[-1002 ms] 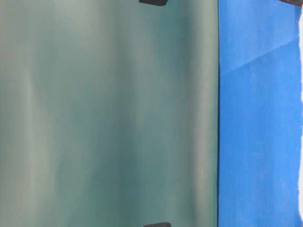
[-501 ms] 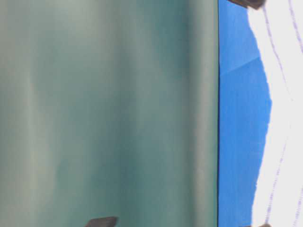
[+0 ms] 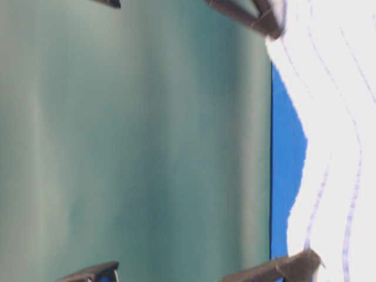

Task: Fold the blue towel.
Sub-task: 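Rotate the strip vertical, left gripper swinging its end down-left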

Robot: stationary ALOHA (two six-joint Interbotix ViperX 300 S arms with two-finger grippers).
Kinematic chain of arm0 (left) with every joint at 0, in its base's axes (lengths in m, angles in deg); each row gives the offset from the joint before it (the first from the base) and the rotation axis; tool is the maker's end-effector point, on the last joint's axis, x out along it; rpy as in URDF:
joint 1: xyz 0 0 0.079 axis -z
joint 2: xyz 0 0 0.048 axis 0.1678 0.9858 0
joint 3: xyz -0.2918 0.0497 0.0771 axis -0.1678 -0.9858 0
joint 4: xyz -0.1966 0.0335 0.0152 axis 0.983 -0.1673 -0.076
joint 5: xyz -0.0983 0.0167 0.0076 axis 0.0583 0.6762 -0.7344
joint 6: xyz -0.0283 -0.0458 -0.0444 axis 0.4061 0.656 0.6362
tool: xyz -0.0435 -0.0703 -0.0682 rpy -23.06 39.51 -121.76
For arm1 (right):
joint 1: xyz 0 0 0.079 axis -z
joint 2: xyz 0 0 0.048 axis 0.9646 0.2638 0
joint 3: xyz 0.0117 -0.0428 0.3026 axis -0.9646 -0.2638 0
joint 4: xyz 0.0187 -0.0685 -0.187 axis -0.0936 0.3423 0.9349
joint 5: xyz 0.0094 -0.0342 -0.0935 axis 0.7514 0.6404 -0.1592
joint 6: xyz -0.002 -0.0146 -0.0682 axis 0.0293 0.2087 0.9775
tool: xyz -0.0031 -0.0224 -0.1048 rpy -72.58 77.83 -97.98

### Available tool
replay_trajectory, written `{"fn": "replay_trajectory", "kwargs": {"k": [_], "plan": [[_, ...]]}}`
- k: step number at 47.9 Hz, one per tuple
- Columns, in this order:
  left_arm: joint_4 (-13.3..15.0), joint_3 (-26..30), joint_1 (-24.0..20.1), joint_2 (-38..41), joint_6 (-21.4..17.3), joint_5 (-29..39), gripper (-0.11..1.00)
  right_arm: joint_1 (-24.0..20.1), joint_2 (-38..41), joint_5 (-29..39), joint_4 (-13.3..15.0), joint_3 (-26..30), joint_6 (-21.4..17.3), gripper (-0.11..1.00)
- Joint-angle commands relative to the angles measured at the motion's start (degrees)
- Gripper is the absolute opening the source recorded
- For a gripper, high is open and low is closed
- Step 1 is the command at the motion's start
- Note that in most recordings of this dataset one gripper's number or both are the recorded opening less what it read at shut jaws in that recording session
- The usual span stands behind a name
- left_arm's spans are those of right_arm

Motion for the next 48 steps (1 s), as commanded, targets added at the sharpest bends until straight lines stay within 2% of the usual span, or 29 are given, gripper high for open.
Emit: {"fn": "replay_trajectory", "kwargs": {"k": [1,11,25,40,48], "plan": [[0.2,3.2,1.1,0.6,1.1,-1.2,0.03,3.7,1.0,-0.4,0.7,3.3,1.1,0.02],[0.2,10.1,1.9,5.4,7.6,-1.8,0.03,9.1,4.4,-0.4,0.9,8.3,5.3,0.02],[0.2,19.4,2.6,13.6,8.0,-5.9,0.03,13.3,6.6,-0.3,0.9,13.0,8.6,0.02],[0.1,29.7,2.6,20.9,7.7,-7.3,0.03,15.8,3.5,0.0,0.9,12.3,10.5,0.02],[-0.2,33.8,2.8,24.2,7.6,-7.6,0.03,16.5,0.4,0.9,1.0,10.1,11.1,0.02]]}}
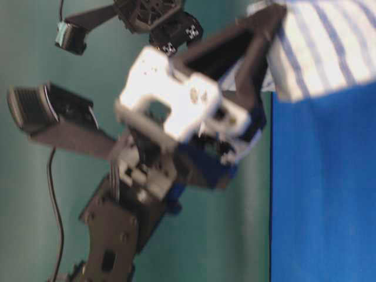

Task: Fold the blue towel.
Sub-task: 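Rotate the strip vertical, left gripper swinging its end down-left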

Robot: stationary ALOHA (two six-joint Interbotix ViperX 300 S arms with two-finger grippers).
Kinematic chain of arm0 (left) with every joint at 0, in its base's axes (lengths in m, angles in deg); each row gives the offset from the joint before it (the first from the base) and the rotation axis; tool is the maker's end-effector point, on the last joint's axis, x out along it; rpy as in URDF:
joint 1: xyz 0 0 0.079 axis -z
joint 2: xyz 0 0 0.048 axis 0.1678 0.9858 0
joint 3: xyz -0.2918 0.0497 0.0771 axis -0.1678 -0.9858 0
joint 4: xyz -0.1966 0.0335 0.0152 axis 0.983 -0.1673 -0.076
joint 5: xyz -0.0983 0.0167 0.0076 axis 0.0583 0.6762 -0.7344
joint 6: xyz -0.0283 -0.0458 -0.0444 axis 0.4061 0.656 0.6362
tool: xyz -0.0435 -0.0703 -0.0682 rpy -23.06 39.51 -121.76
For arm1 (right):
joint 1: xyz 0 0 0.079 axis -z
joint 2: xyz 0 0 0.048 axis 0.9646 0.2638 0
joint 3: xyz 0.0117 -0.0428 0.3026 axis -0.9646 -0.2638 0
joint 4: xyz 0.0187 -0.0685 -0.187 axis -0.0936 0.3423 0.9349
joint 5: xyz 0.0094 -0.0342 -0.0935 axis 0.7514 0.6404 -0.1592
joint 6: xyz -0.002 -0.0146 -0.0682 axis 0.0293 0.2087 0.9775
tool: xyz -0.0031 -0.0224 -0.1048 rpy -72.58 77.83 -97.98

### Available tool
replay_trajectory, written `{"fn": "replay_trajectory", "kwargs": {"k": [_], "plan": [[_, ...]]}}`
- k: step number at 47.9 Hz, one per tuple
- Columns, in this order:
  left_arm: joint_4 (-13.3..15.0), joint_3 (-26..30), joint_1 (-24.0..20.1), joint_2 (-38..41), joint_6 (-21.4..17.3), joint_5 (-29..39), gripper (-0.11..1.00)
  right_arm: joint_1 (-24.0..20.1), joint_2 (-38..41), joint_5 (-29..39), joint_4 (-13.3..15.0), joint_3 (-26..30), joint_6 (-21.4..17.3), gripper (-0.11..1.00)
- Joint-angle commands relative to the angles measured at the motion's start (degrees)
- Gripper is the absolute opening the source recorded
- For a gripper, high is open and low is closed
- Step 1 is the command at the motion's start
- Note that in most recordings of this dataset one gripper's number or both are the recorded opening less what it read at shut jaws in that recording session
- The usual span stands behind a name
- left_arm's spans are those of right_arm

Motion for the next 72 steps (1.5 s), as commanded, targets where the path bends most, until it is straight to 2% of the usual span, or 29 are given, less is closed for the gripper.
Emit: {"fn": "replay_trajectory", "kwargs": {"k": [1,10,20,36,46,51,72], "plan": [[-0.2,3.3,0.7,0.3,-0.2,-0.7,0.03,1.5,-3.0,0.2,0.1,-0.6,0.3,0.02],[-0.2,5.0,1.3,2.2,-0.3,-1.8,0.03,1.9,-5.0,0.7,0.1,-2.5,0.4,0.02],[-0.2,2.6,1.9,2.3,-0.1,-4.6,0.03,1.8,-1.8,3.7,0.6,0.4,1.3,0.02],[1.3,-9.4,3.2,-1.3,1.8,-16.3,0.03,1.9,9.8,9.0,1.1,11.1,3.6,0.02],[2.3,-15.7,3.3,-3.6,8.2,-18.1,0.03,1.8,16.2,10.6,1.1,16.5,4.7,0.02],[2.3,-17.8,3.7,-4.4,9.8,-18.5,0.03,1.6,18.3,11.3,1.1,18.6,4.9,0.02],[2.2,-18.6,5.3,-4.6,9.8,-19.4,0.03,0.1,22.4,11.4,2.2,22.1,5.0,0.02]]}}
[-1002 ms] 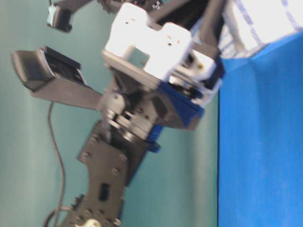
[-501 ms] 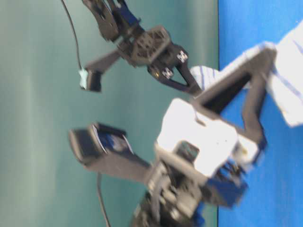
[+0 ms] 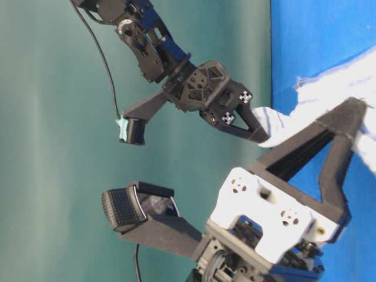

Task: Fold the blue towel.
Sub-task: 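Rotate the strip vertical, left gripper swinging its end down-left, then release the strip and pull both grippers away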

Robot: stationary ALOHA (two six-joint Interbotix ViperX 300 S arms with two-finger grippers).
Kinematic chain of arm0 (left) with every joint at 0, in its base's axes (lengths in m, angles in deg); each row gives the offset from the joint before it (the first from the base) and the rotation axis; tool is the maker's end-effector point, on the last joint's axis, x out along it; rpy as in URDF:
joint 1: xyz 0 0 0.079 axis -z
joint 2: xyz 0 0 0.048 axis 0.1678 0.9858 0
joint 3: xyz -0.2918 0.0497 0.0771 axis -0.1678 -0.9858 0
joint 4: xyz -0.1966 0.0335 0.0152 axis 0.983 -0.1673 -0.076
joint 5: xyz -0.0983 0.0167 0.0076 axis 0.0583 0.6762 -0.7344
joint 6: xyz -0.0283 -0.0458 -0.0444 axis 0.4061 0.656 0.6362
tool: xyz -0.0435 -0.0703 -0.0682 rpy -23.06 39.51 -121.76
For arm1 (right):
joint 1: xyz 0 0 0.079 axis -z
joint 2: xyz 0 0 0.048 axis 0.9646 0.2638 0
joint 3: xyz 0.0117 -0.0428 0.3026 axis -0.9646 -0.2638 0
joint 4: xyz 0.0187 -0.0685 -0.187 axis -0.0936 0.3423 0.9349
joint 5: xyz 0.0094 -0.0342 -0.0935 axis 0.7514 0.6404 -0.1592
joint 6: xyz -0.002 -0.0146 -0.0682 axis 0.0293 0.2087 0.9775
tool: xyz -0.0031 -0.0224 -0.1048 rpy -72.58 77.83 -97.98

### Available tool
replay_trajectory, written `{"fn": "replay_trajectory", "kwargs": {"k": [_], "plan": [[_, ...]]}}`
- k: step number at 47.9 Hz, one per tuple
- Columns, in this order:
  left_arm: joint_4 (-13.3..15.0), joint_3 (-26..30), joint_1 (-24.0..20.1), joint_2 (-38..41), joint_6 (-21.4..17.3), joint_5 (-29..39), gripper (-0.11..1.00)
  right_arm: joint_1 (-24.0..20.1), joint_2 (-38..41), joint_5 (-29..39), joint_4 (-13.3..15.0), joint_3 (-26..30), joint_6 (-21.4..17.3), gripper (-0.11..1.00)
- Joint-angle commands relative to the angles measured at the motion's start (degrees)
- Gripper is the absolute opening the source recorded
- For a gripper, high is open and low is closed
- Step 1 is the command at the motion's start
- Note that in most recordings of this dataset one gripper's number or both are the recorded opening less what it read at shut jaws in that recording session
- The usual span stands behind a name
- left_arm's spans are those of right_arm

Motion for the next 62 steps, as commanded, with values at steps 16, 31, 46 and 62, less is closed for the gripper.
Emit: {"fn": "replay_trajectory", "kwargs": {"k": [16,31,46,62], "plan": [[0.1,0.8,3.3,-2.0,1.0,1.9,0.03,0.7,0.4,-0.8,0.4,2.8,0.1,0.02],[0.5,0.6,3.1,-2.1,4.4,4.9,0.37,0.5,1.1,-1.8,0.6,3.3,0.1,0.32],[0.5,-3.1,3.2,-6.4,7.6,11.0,0.61,0.1,0.9,-3.2,2.6,3.2,0.3,0.91],[-0.4,-13.7,2.5,-22.7,7.6,17.1,0.61,0.1,-5.3,-3.5,2.6,-1.7,0.3,0.88]]}}
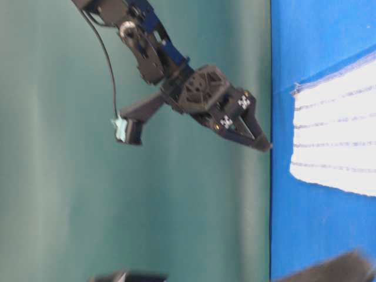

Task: Fold the blue towel.
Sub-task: 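Release the strip and pull both grippers away, then move both grippers to the strip's top end and pinch its corners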

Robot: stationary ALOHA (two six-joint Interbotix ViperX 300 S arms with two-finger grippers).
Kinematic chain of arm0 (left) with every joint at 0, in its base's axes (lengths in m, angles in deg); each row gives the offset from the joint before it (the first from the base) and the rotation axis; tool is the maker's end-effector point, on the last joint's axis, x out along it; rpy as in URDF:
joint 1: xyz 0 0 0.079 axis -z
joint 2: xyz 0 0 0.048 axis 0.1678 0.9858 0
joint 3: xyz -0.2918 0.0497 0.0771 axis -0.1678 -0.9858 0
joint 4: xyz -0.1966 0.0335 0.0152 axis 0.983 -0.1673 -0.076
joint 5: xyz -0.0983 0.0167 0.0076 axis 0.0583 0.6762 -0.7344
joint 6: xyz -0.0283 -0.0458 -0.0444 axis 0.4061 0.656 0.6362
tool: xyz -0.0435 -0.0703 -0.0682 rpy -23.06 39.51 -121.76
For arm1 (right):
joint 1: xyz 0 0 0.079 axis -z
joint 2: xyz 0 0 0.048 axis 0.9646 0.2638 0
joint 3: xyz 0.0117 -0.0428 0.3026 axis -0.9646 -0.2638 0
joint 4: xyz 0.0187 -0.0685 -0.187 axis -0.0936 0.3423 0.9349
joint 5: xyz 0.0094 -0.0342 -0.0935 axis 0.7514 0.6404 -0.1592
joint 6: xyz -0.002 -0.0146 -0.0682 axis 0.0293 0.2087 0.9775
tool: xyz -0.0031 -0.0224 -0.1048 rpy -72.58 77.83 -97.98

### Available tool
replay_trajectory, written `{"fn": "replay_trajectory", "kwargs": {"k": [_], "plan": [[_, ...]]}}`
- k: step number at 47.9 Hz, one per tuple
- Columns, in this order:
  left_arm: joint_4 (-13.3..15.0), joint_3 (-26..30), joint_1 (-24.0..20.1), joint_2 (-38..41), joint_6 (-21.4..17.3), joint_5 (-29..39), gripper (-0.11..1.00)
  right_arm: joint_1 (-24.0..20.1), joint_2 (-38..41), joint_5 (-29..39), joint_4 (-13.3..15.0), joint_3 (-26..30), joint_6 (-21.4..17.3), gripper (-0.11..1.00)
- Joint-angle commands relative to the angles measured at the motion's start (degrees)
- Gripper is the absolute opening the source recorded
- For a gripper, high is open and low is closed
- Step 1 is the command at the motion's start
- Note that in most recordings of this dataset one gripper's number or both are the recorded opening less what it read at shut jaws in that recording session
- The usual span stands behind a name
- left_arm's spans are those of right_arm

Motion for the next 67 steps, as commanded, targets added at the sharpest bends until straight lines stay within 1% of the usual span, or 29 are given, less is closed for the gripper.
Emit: {"fn": "replay_trajectory", "kwargs": {"k": [1,4,7,12,13,14,22,25,33,39,49,55,62,67], "plan": [[-0.8,-1.1,-0.9,-5.0,-0.9,-0.2,0.61,-0.1,-4.7,-0.5,0.2,-1.3,-0.1,0.88],[-1.3,-2.1,-1.9,-7.2,-2.0,-0.2,0.61,-0.1,-6.7,-0.5,0.1,-2.9,-0.6,0.88],[-1.5,-2.7,-3.6,-9.6,-4.1,0.0,0.61,-0.1,-9.1,-0.5,0.1,-5.1,-0.9,0.88],[-1.6,-3.4,-6.5,-12.0,-8.8,0.0,0.61,-0.1,-12.9,-0.5,-0.3,-8.3,-1.3,0.88],[-1.6,-3.4,-7.5,-12.6,-10.6,0.0,0.61,-0.1,-13.7,-0.5,-0.3,-9.1,-1.4,0.88],[-1.6,-3.4,-8.2,-12.9,-11.7,-0.1,0.61,-0.1,-14.5,-0.5,-0.4,-9.7,-1.6,0.88],[-1.6,-3.3,-13.7,-14.0,-21.1,-0.1,0.61,-0.1,-21.0,-0.5,-1.1,-15.1,-3.3,0.88],[-1.6,-3.3,-15.8,-13.9,-23.9,-0.1,0.61,-0.1,-23.4,-0.5,-1.3,-17.3,-4.2,0.88],[-1.6,-2.8,-21.1,-13.6,-28.9,-0.3,0.61,-0.1,-27.4,-0.5,-1.3,-21.3,-6.3,0.88],[-1.6,-2.6,-23.6,-13.1,-30.9,-0.2,0.61,-0.5,-28.8,-0.5,-1.3,-22.8,-8.0,0.88],[-1.6,-2.2,-24.5,-11.2,-31.1,-0.3,0.61,-1.2,-28.5,-0.5,-1.3,-22.7,-8.2,0.88],[-1.6,-0.8,-25.2,-9.9,-31.3,-0.3,0.61,-1.0,-27.7,-2.5,-1.2,-22.1,-8.2,0.88],[-1.6,2.8,-28.5,-5.0,-32.3,-1.0,0.61,0.6,-23.6,-5.7,-1.2,-21.0,-8.2,0.88],[-1.7,5.3,-31.1,-0.4,-34.9,-1.1,0.61,1.8,-18.5,-7.1,-1.2,-18.9,-8.2,0.88]]}}
